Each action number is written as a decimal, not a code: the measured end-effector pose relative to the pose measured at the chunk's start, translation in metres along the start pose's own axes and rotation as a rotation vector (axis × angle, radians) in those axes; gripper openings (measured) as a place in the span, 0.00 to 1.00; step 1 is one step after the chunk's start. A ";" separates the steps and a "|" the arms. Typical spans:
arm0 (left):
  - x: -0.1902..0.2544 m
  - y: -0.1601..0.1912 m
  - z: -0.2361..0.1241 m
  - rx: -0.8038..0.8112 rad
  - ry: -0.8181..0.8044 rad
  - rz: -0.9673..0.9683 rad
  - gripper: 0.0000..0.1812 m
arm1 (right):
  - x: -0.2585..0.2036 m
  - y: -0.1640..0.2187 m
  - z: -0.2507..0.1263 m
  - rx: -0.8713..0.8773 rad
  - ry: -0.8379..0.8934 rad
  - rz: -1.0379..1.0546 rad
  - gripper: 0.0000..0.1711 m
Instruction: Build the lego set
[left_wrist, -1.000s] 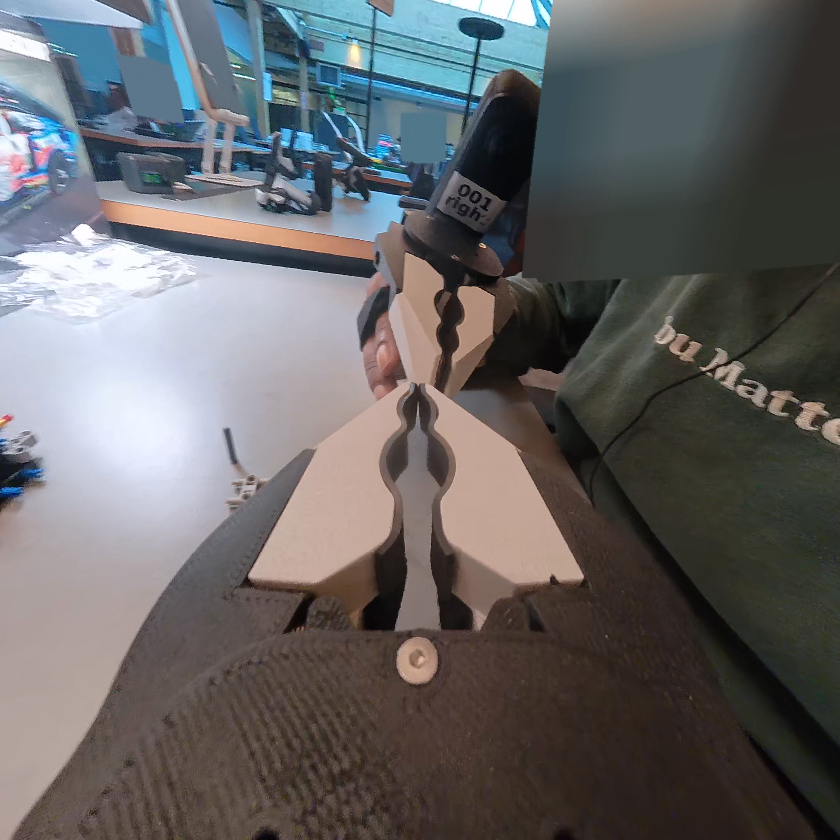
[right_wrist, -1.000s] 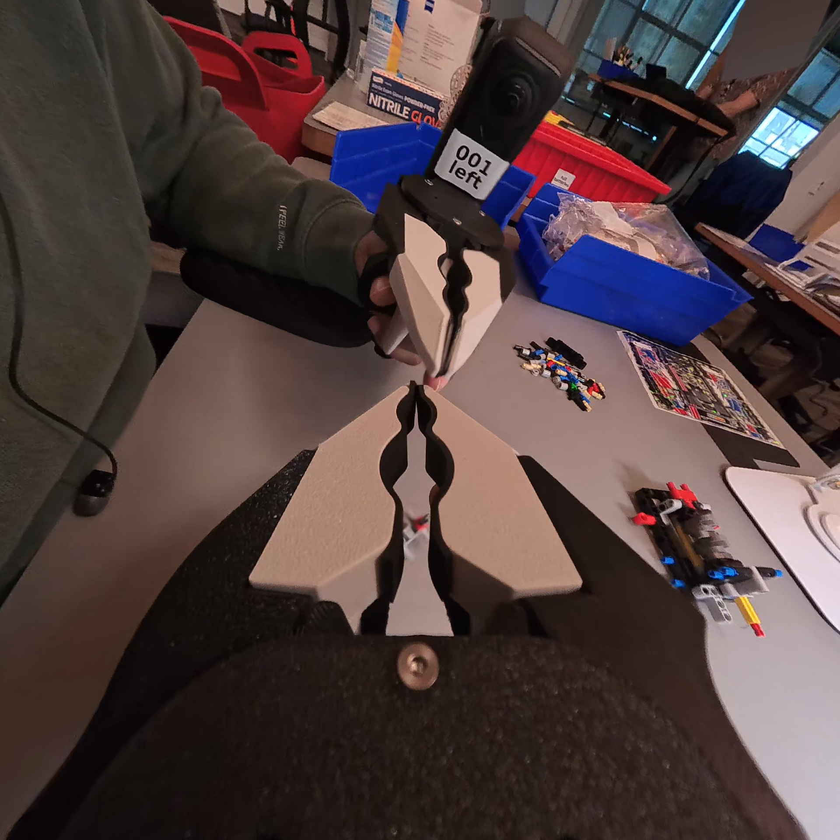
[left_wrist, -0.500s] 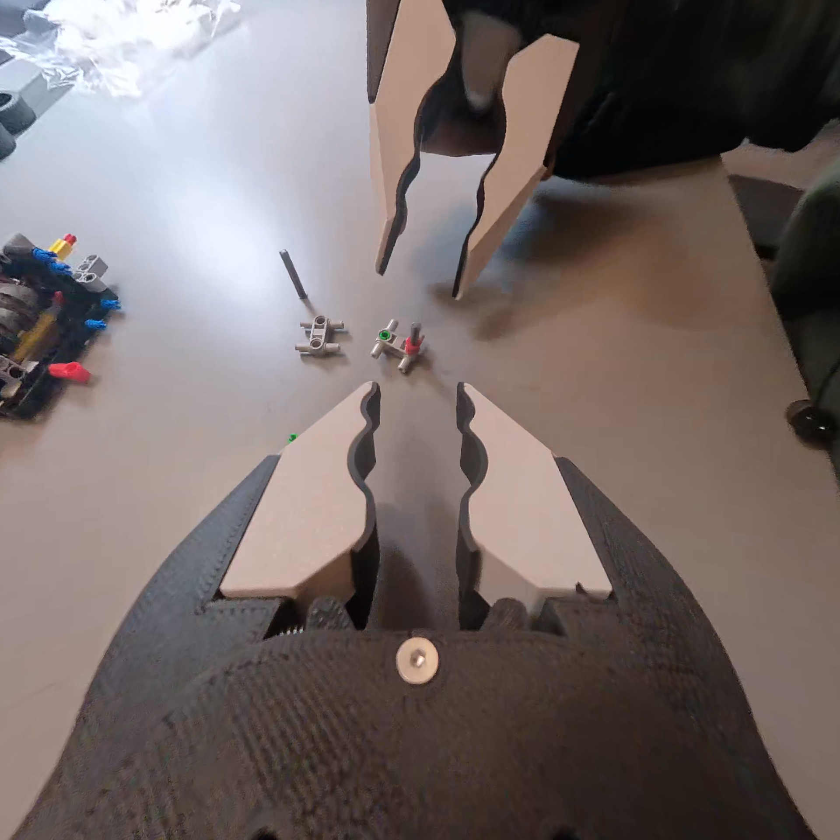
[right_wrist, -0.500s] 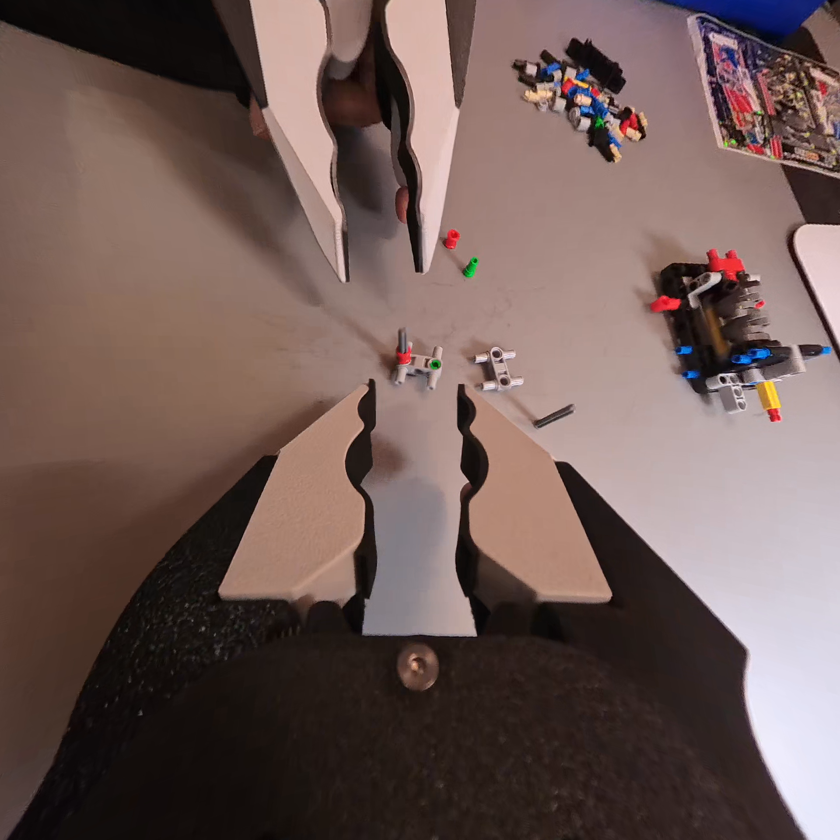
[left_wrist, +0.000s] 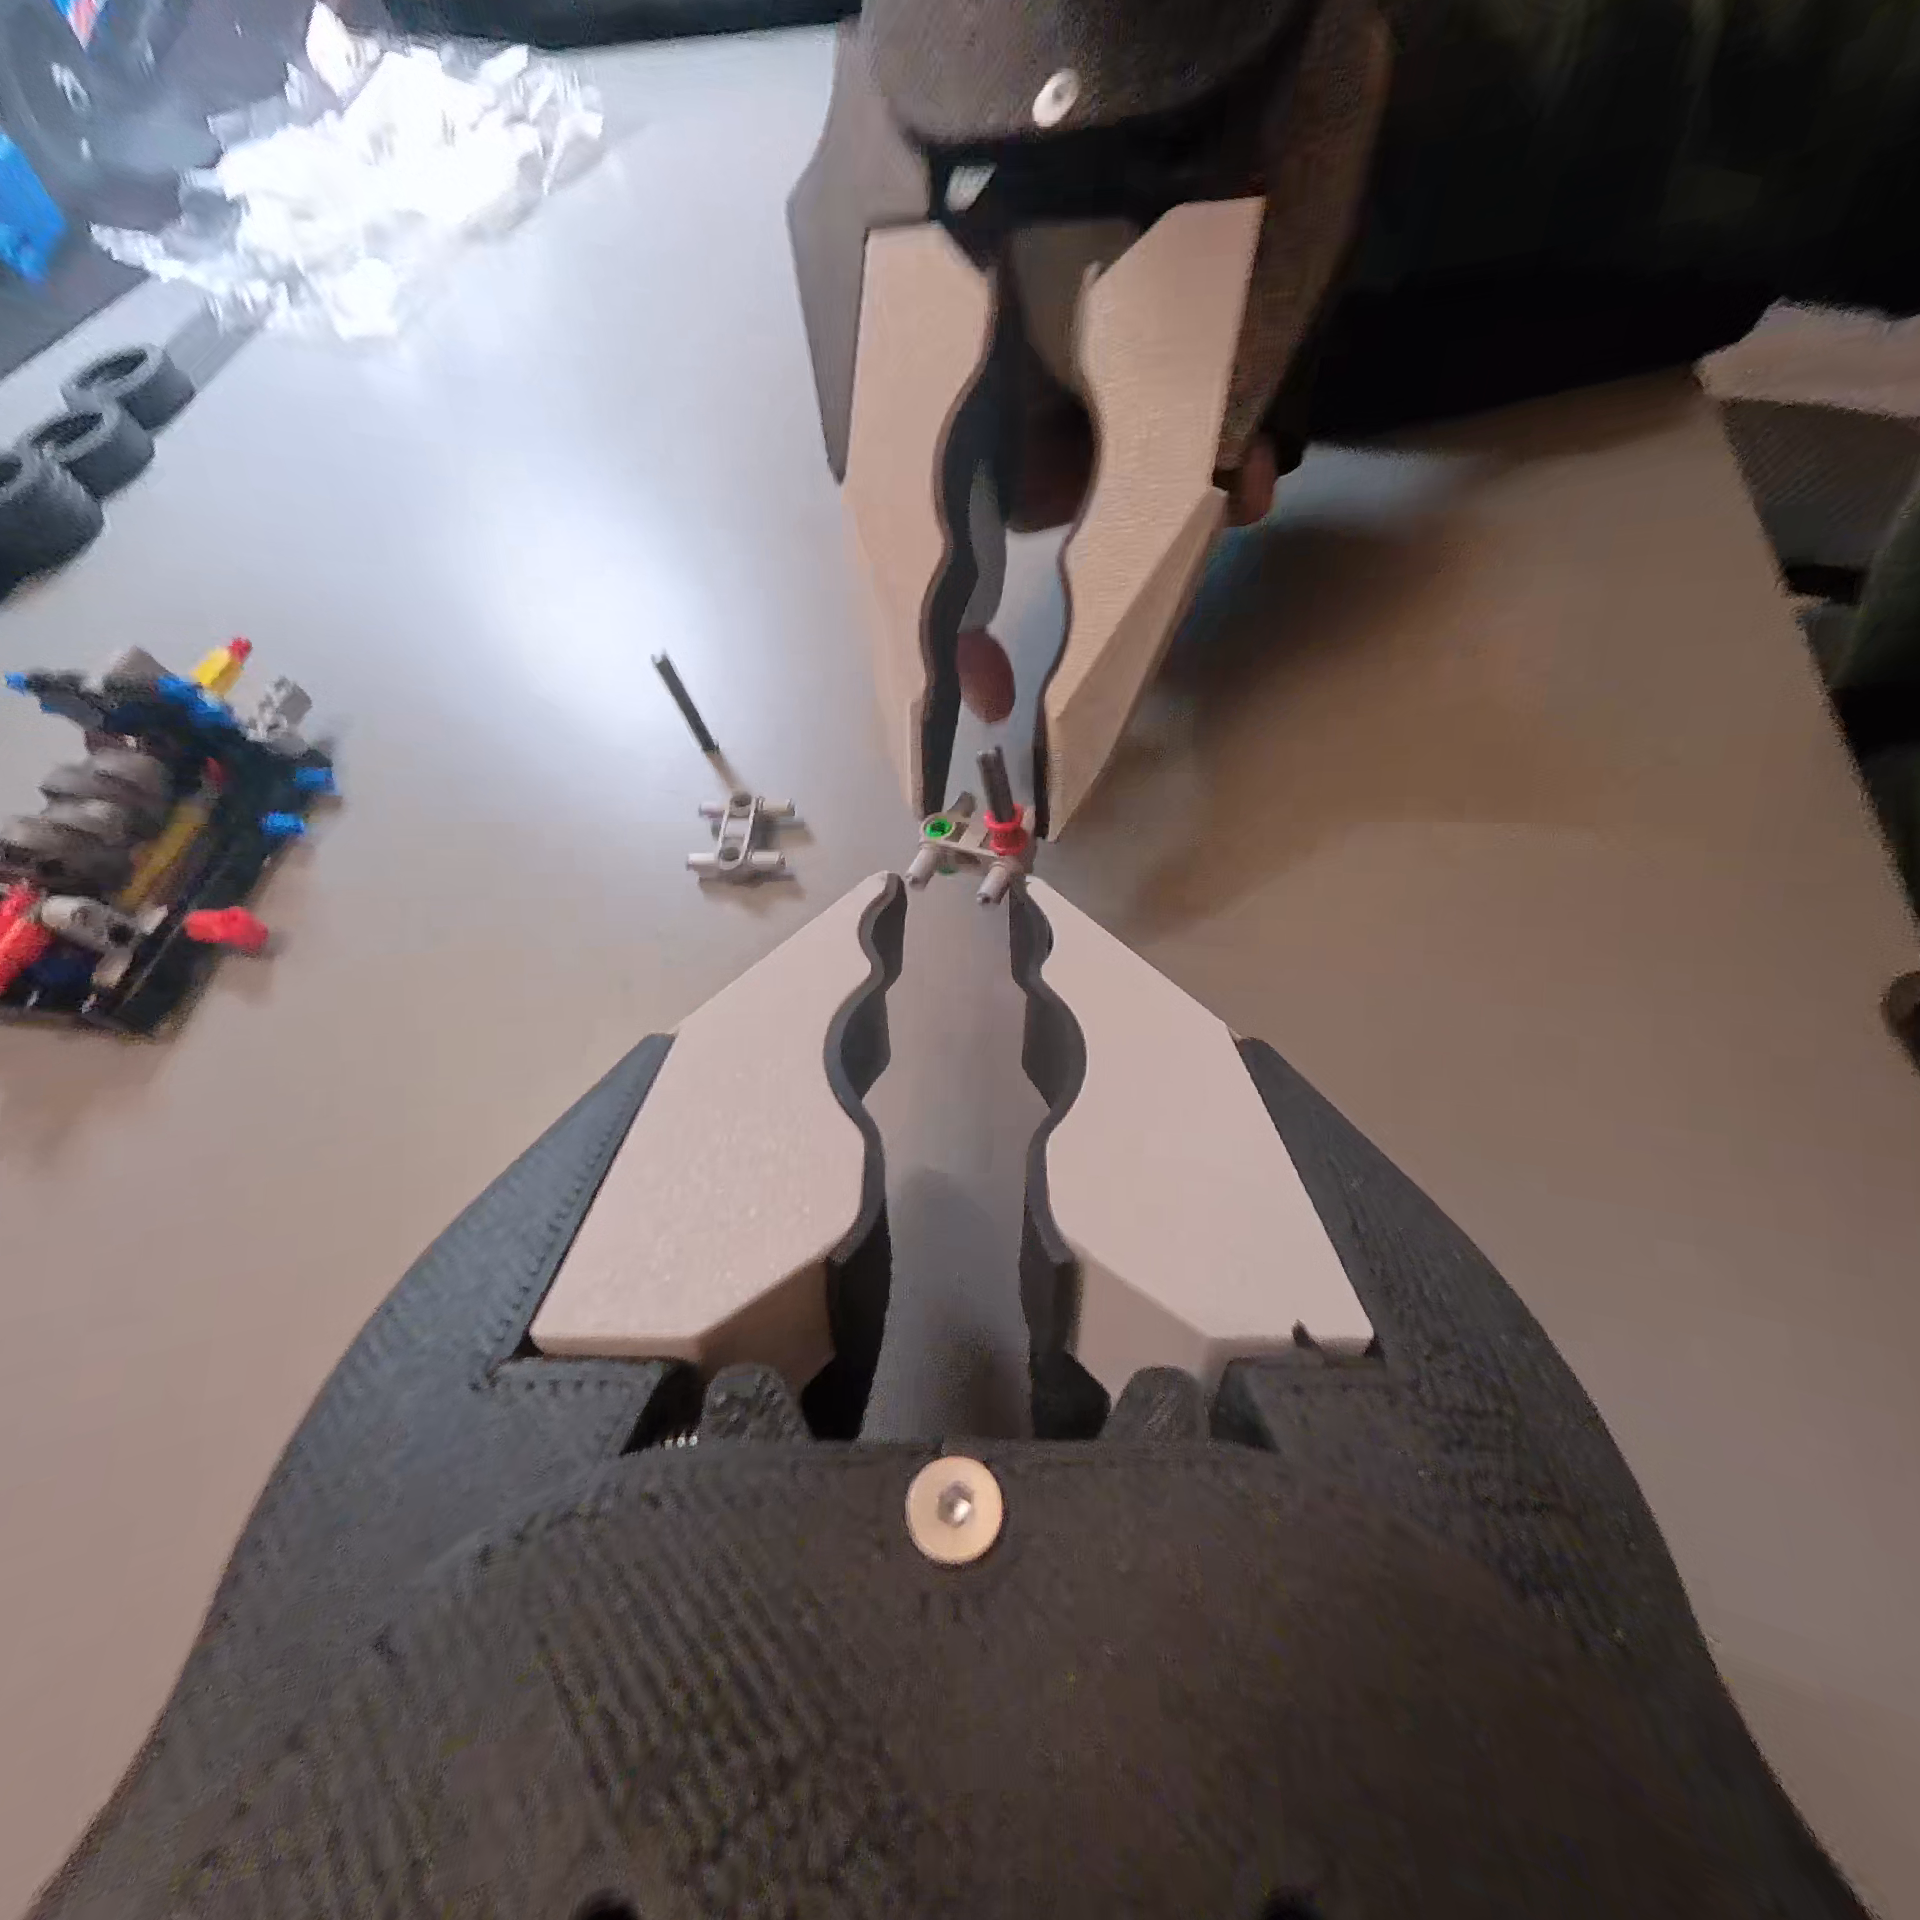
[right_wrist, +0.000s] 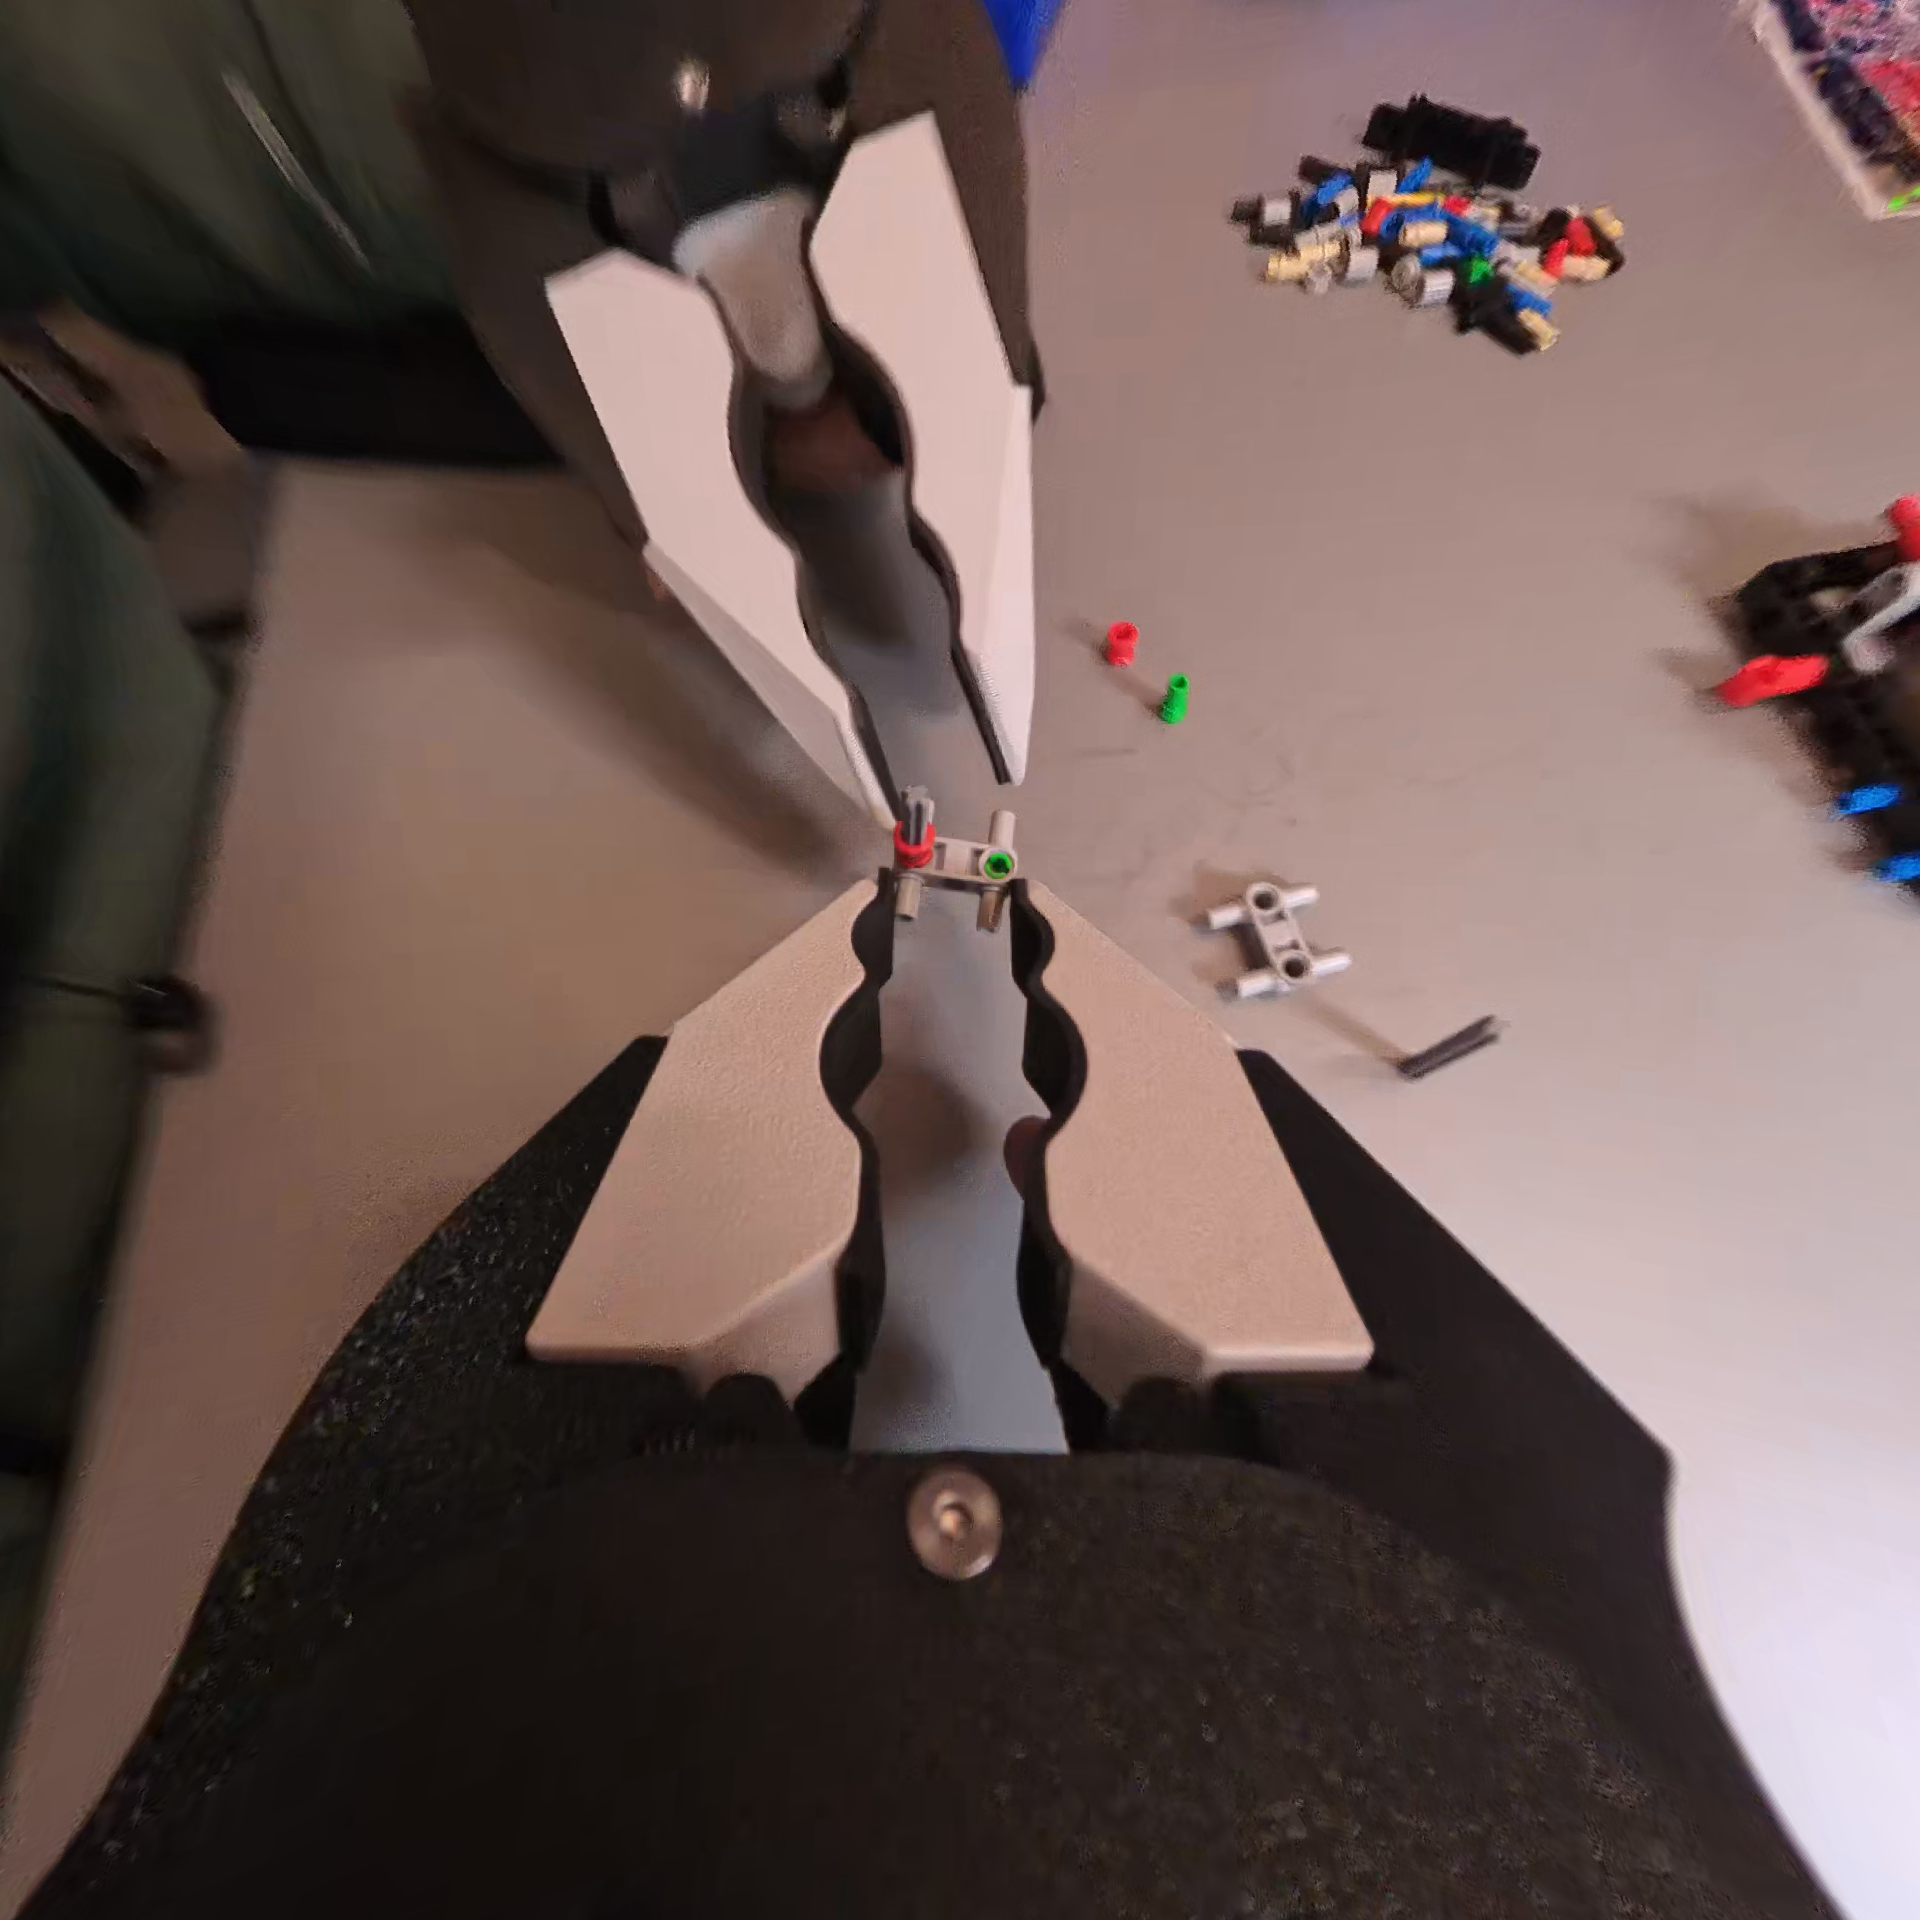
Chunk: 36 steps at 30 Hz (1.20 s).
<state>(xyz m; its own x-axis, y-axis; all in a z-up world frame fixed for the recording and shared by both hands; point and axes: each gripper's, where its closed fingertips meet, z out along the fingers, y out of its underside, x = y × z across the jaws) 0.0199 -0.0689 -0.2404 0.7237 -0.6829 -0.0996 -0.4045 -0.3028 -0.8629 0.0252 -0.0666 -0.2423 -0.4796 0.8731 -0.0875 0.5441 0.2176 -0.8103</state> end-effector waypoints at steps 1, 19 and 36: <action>0.002 -0.007 -0.003 0.040 0.013 0.003 0.09 | -0.003 -0.005 -0.003 0.045 -0.053 0.074 0.11; 0.024 -0.057 -0.027 0.320 0.101 0.005 0.05 | -0.035 -0.056 -0.035 0.392 -0.645 0.654 0.11; 0.009 -0.015 -0.006 0.098 0.206 -0.435 0.06 | -0.010 -0.037 -0.023 0.272 0.065 -0.229 0.16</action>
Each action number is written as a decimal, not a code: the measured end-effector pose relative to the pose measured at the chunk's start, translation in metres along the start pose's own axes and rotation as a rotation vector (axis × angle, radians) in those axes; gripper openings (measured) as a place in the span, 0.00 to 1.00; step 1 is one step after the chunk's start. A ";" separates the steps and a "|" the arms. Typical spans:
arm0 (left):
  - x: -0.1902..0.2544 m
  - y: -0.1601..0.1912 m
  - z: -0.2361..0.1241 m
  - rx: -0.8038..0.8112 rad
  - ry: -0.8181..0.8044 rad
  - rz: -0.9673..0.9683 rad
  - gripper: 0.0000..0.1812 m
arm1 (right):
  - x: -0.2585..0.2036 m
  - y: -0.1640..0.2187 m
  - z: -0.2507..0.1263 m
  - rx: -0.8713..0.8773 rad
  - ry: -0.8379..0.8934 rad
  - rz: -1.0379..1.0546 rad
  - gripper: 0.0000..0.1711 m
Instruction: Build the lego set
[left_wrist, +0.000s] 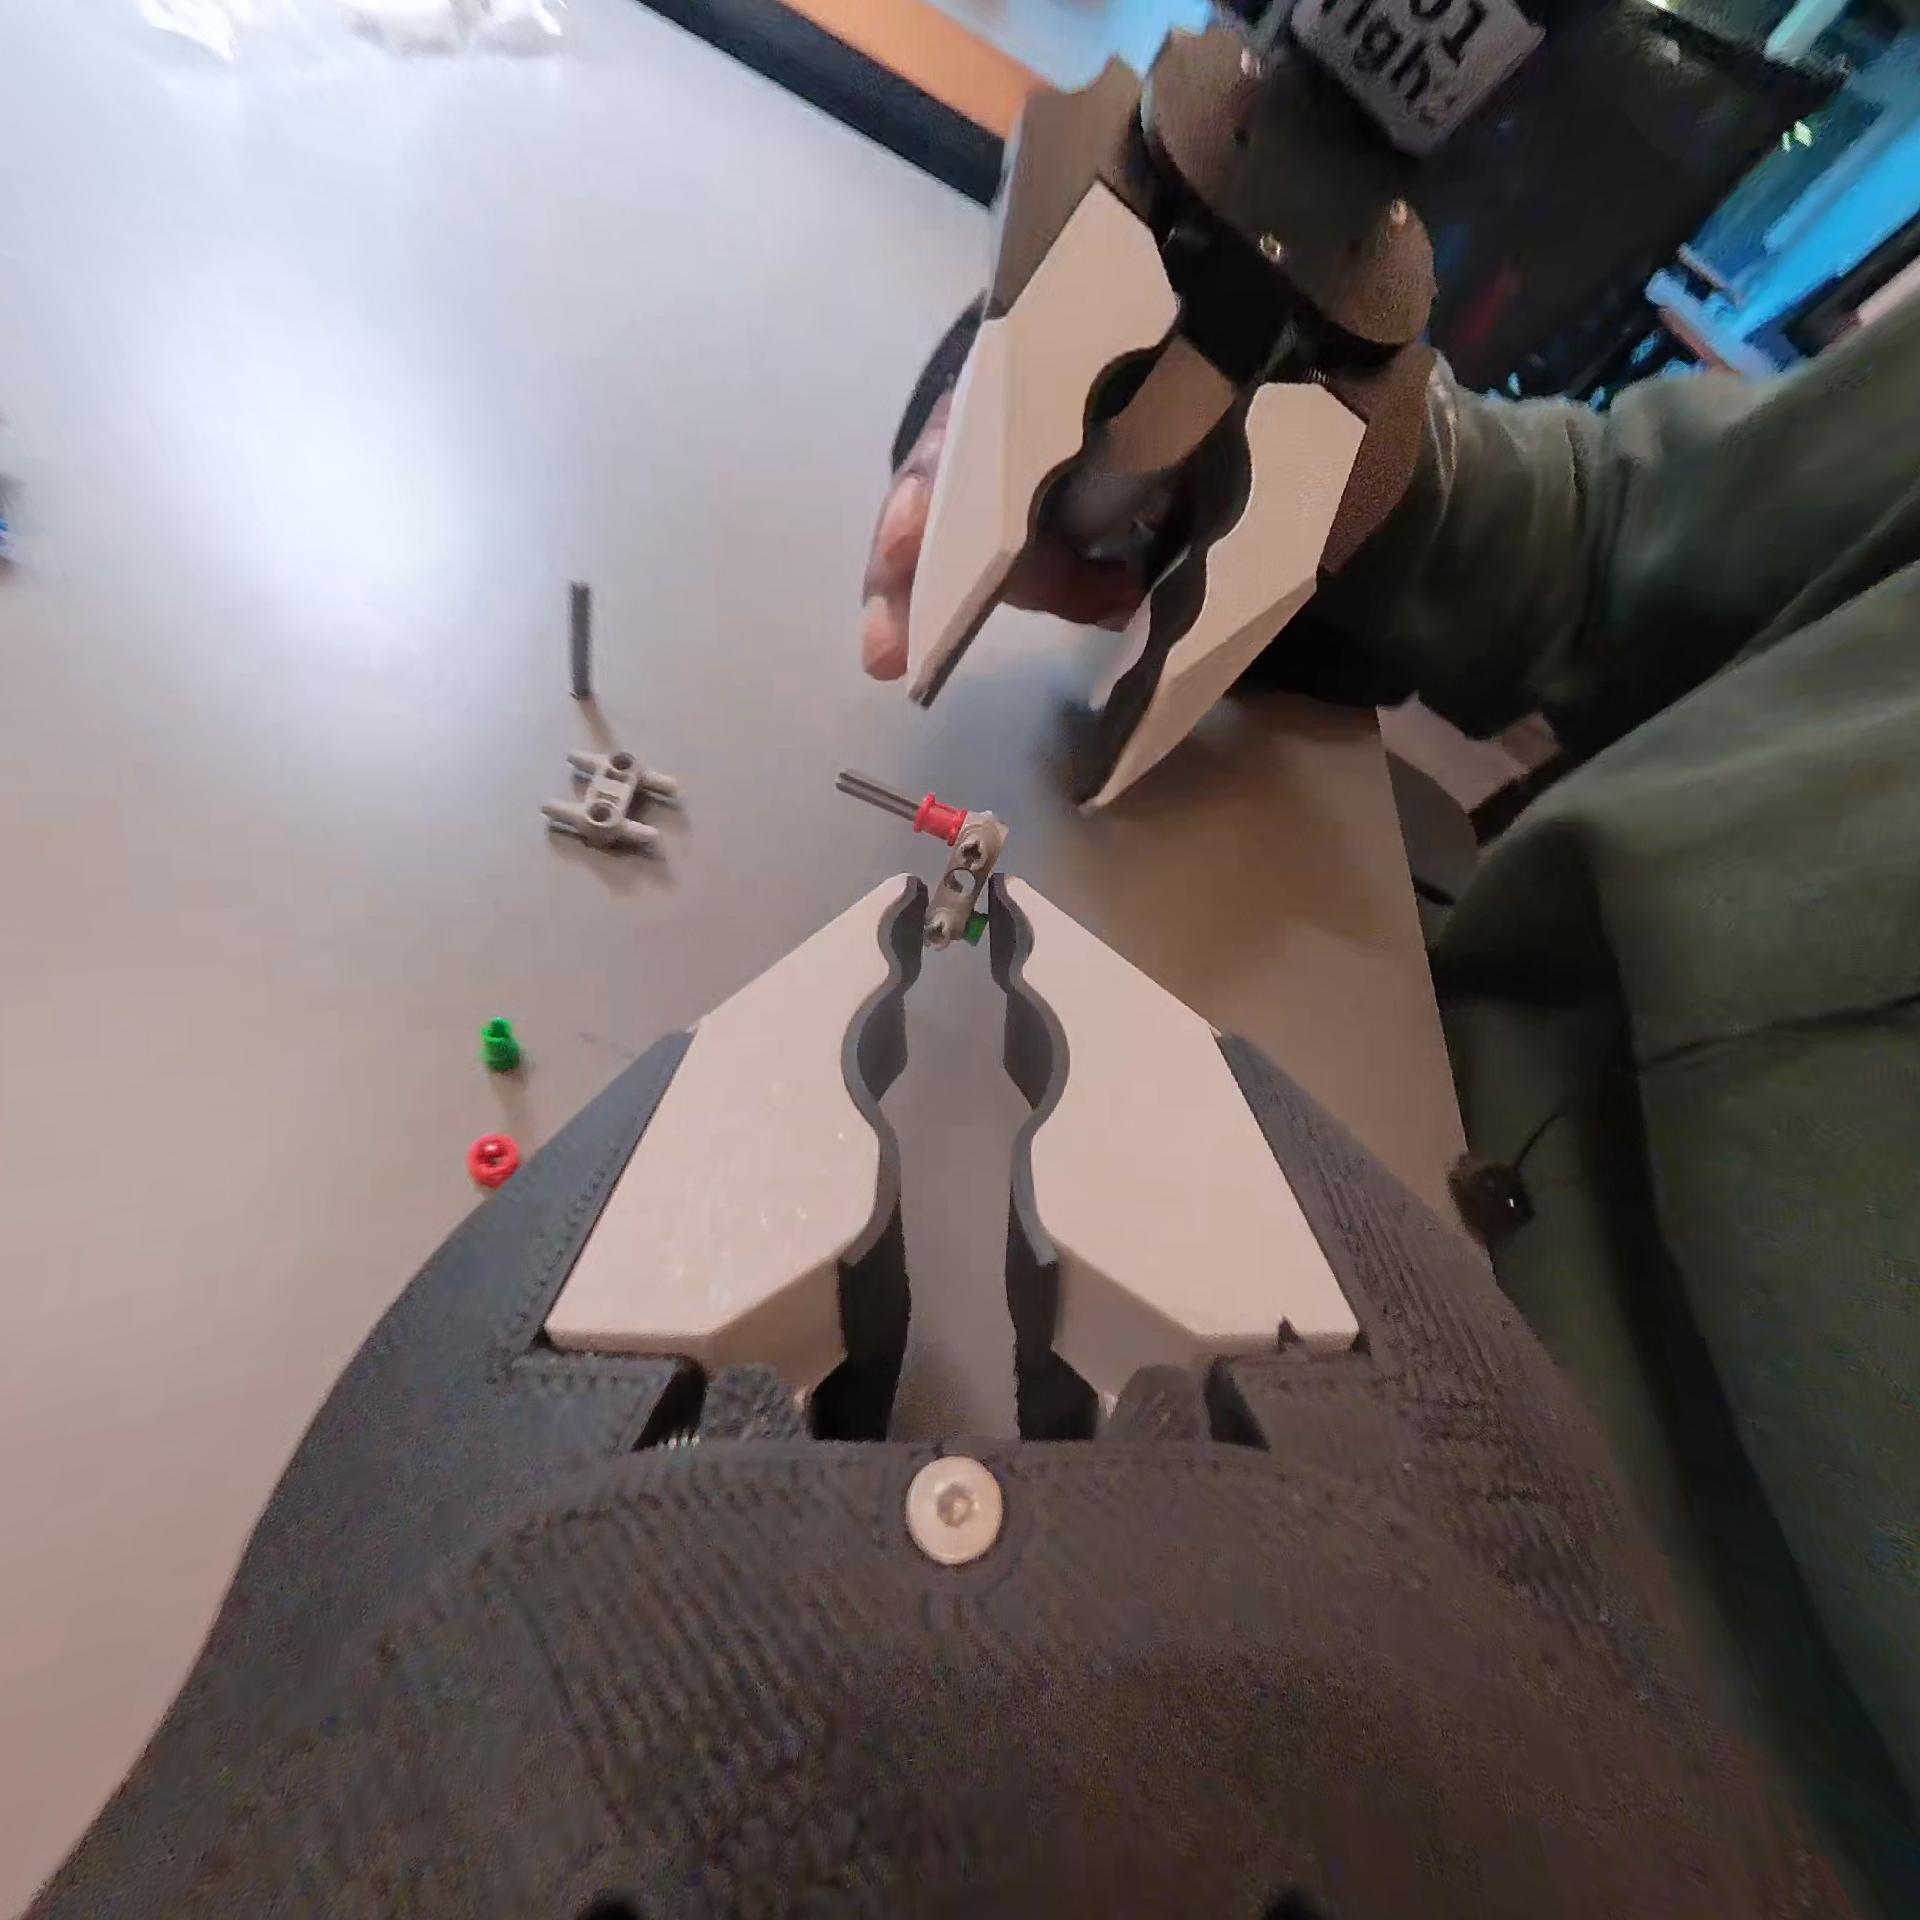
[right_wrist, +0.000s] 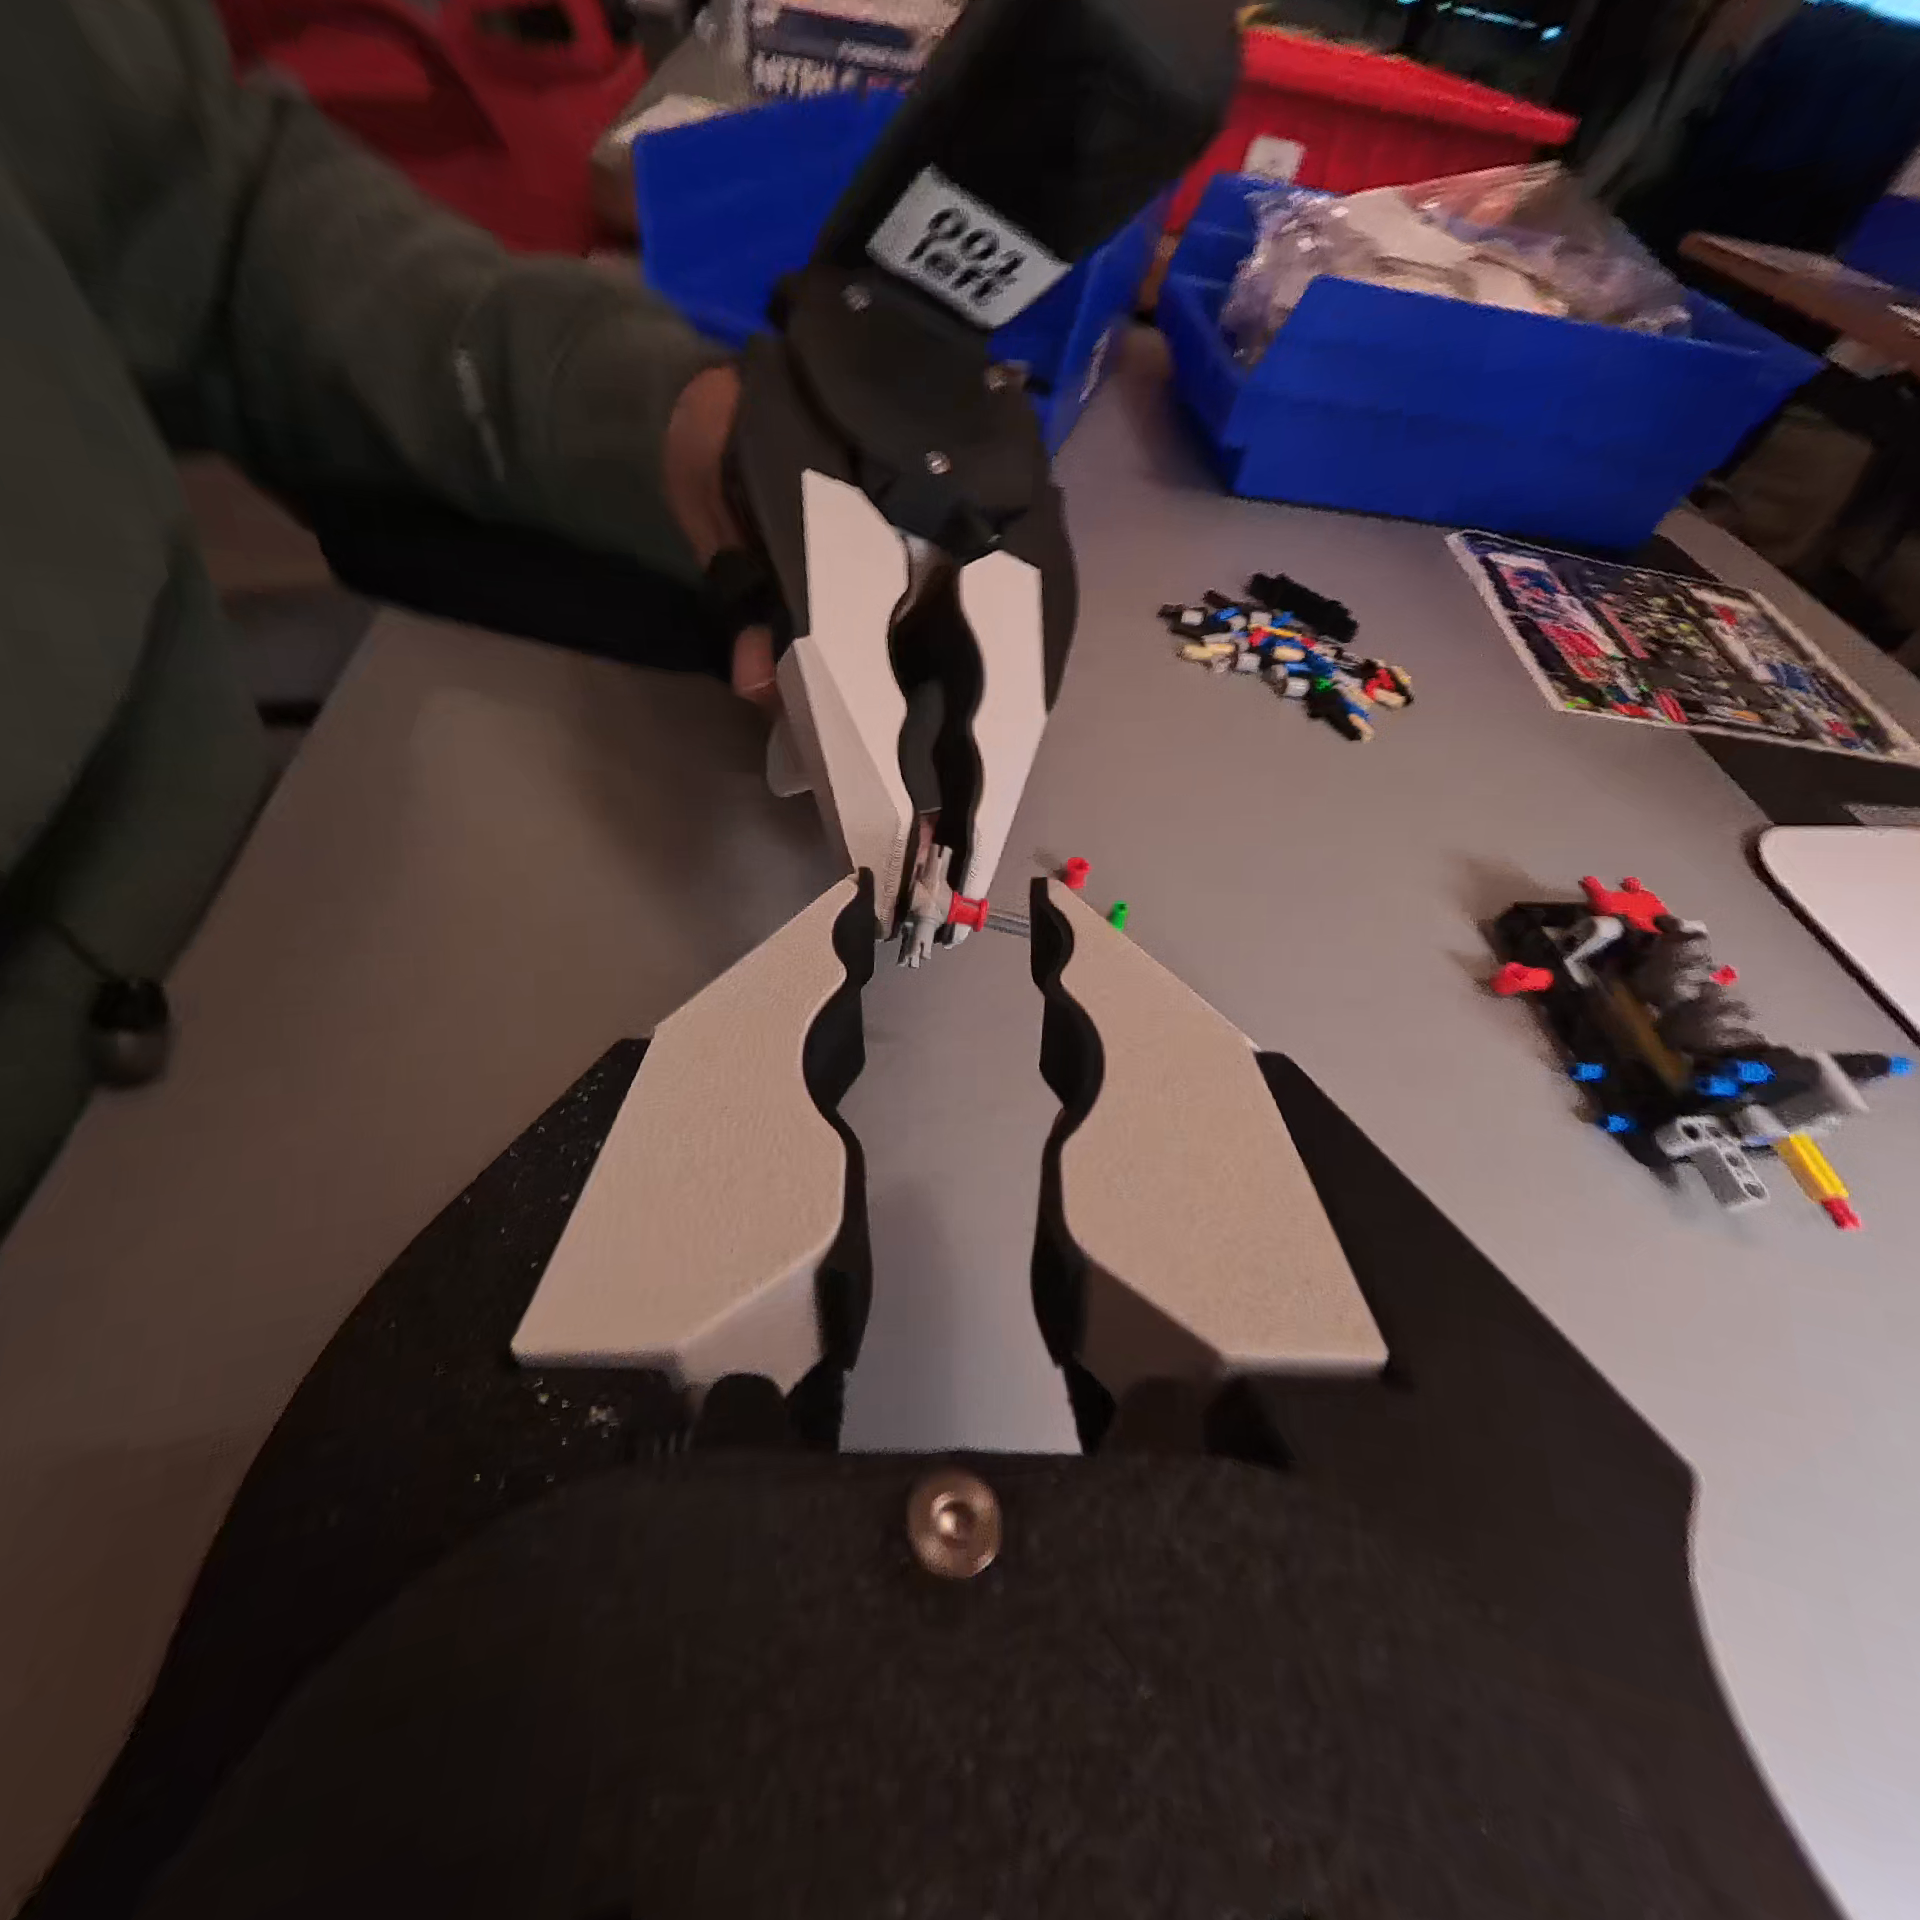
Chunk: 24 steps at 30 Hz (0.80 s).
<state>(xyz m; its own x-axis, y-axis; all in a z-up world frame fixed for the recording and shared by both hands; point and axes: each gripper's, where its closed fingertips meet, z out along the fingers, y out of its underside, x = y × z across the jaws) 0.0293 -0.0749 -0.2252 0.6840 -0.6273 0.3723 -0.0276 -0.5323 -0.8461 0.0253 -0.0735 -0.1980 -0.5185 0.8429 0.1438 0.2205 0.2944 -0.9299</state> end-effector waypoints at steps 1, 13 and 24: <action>0.003 0.004 0.002 -0.026 0.011 0.009 0.06 | -0.006 0.003 0.003 -0.022 -0.016 -0.036 0.16; 0.014 0.006 0.000 -0.035 0.114 -0.018 0.05 | -0.021 0.021 0.007 -0.117 -0.056 -0.165 0.04; 0.010 -0.005 -0.007 0.044 0.119 -0.023 0.03 | -0.011 0.015 0.007 -0.063 -0.011 -0.127 0.04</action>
